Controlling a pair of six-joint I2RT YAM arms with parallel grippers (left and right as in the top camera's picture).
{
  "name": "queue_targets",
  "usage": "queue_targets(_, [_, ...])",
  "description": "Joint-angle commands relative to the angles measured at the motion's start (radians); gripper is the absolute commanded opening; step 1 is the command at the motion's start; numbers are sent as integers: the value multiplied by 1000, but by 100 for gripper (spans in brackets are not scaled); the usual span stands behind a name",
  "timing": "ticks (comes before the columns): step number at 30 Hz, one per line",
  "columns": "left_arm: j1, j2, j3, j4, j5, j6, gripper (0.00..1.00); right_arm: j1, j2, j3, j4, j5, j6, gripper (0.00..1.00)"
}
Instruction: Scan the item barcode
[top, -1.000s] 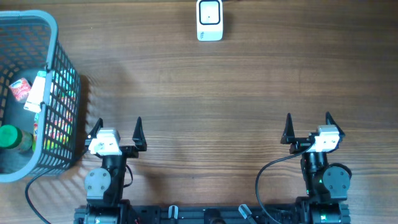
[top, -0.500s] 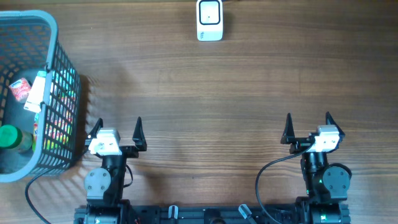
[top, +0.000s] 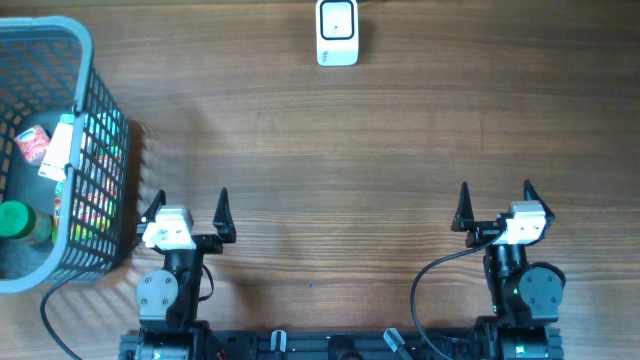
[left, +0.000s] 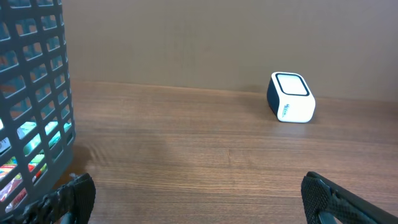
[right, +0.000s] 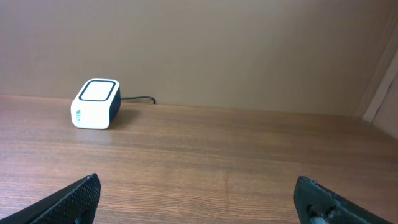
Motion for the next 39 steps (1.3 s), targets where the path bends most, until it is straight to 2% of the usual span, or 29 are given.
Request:
queue_targets(1, [7, -8, -6, 2, 12, 19, 100, 5, -5, -1, 2, -9, -8, 100])
queue_targets(16, [7, -7, -6, 15, 8, 19, 100, 5, -5, -1, 2, -9, -8, 100])
queue_targets(18, [7, -7, -6, 13, -45, 22, 100, 5, -5, -1, 2, -9, -8, 100])
queue_targets(20, [7, -7, -6, 27, 40, 14, 100, 5, -5, -1, 2, -9, -8, 100])
queue_targets(22, [7, -7, 2, 60, 281, -3, 100, 5, -5, -1, 2, -9, -8, 100])
queue_targets(24, [7, -6, 44, 45, 420, -138, 100, 5, -5, -1, 2, -9, -8, 100])
queue_targets(25, [7, -5, 73, 38, 475, -144, 100, 5, -5, -1, 2, -9, -8, 100])
queue_targets(26, [7, 4, 136, 8, 513, -144, 100, 5, -5, -1, 2, -9, -8, 100])
queue_targets(29, [7, 100, 368, -106, 492, -143, 100, 5, -5, -1, 2, -9, -8, 100])
queue_targets(33, [7, 435, 830, -427, 327, -142, 100, 5, -5, -1, 2, -9, -8, 100])
queue_targets(34, [7, 582, 1025, -591, 227, -135, 100, 5, -5, -1, 2, -9, -8, 100])
queue_targets(36, [7, 737, 1247, -775, 165, -135, 100, 5, -5, -1, 2, -9, -8, 100])
queue_targets(39, [7, 890, 1401, -895, 194, -139, 100, 5, -5, -1, 2, -9, -8, 100])
